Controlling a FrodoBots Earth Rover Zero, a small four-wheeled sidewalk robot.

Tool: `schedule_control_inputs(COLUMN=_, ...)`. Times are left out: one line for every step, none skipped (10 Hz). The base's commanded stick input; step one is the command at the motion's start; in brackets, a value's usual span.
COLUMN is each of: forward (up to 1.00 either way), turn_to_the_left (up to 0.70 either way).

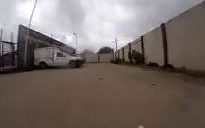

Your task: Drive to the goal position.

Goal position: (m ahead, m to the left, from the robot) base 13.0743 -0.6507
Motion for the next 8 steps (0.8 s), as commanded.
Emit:
schedule_control_inputs(forward=0.5, turn_to_the_left=0.0)
schedule_control_inputs(forward=0.5, turn_to_the_left=0.0)
schedule_control_inputs(forward=0.5, turn_to_the_left=0.0)
schedule_control_inputs(forward=0.5, turn_to_the_left=0.0)
schedule_control_inputs(forward=0.5, turn_to_the_left=0.0)
schedule_control_inputs(forward=0.5, turn_to_the_left=0.0)
schedule_control_inputs(forward=0.5, turn_to_the_left=0.0)
schedule_control_inputs(forward=0.5, turn_to_the_left=0.0)
